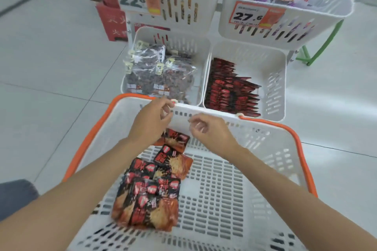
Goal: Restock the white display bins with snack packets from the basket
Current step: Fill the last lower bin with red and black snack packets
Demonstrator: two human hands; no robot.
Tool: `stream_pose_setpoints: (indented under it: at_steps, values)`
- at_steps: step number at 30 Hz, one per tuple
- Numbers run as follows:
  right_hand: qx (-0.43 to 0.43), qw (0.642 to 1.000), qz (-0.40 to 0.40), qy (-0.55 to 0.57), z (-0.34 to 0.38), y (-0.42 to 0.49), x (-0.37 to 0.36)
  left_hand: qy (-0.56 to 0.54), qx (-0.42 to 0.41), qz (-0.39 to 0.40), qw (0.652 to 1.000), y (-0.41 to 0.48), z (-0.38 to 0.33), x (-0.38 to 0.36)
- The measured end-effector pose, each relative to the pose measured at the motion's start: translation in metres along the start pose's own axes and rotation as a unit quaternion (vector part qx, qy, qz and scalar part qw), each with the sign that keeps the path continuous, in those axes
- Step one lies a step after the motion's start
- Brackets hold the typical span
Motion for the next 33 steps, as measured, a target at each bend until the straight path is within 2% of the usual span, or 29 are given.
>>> stream_pose_setpoints:
  at_steps: [2, 4, 7, 9, 11, 16, 18, 19, 21, 24, 26, 28, 29, 31, 33]
  values:
    - [-0.048, 0.987, 0.151, -0.035, -0.011, -0.013, -0.048, -0.011, 0.069, 0.010, 0.998, -0.029, 0.026, 0.013]
    - [-0.115, 0.964, 0.235, -0.045, -0.027, -0.018, -0.092, -0.013, 0.136, 0.017, 0.991, -0.050, 0.046, 0.023]
    - [-0.204, 0.947, 0.235, -0.080, -0.049, -0.020, -0.145, 0.000, 0.196, 0.041, 0.980, -0.076, 0.070, 0.029]
    - [-0.235, 0.934, 0.208, -0.172, -0.062, -0.021, -0.168, 0.000, 0.224, 0.050, 0.973, -0.086, 0.082, 0.030]
    - [-0.204, 0.925, 0.193, -0.254, -0.066, -0.024, -0.176, -0.014, 0.248, 0.050, 0.967, -0.090, 0.087, 0.030]
    - [-0.189, 0.944, 0.171, -0.208, -0.078, -0.032, -0.163, -0.035, 0.285, 0.060, 0.956, -0.089, 0.089, 0.024]
    - [-0.202, 0.924, 0.210, -0.248, -0.079, -0.037, -0.153, -0.064, 0.299, 0.064, 0.950, -0.089, 0.090, 0.017]
    - [-0.220, 0.923, 0.231, -0.213, -0.082, -0.038, -0.148, -0.079, 0.302, 0.065, 0.948, -0.088, 0.090, 0.014]
    - [-0.262, 0.933, 0.244, -0.035, -0.078, -0.038, -0.138, -0.099, 0.304, 0.063, 0.945, -0.089, 0.090, 0.010]
    - [-0.283, 0.926, 0.174, 0.180, -0.058, -0.037, -0.117, -0.127, 0.311, 0.066, 0.940, -0.086, 0.090, 0.005]
    - [-0.273, 0.900, 0.179, 0.288, -0.039, -0.038, -0.110, -0.227, 0.343, 0.129, 0.902, -0.087, 0.083, -0.006]
    - [-0.227, 0.905, 0.211, 0.291, -0.022, -0.043, -0.111, -0.312, 0.366, 0.160, 0.862, -0.086, 0.076, -0.020]
    - [-0.201, 0.914, 0.231, 0.266, -0.018, -0.047, -0.115, -0.320, 0.357, 0.131, 0.868, -0.084, 0.073, -0.021]
    - [-0.173, 0.930, 0.263, 0.193, -0.013, -0.056, -0.126, -0.276, 0.322, 0.052, 0.904, -0.077, 0.073, -0.014]
    - [-0.144, 0.935, 0.317, 0.062, -0.013, -0.071, -0.153, -0.231, 0.285, 0.015, 0.930, -0.074, 0.083, 0.000]
Point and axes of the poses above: each hand's wrist, its own y-axis towards the middle knuckle, its own x-axis out of the back of the hand, z = x × y, the point moved 2 cm from there along y, towards the middle knuckle, and after that the axes turned 10 degrees about -y, right-handed, at the moved point
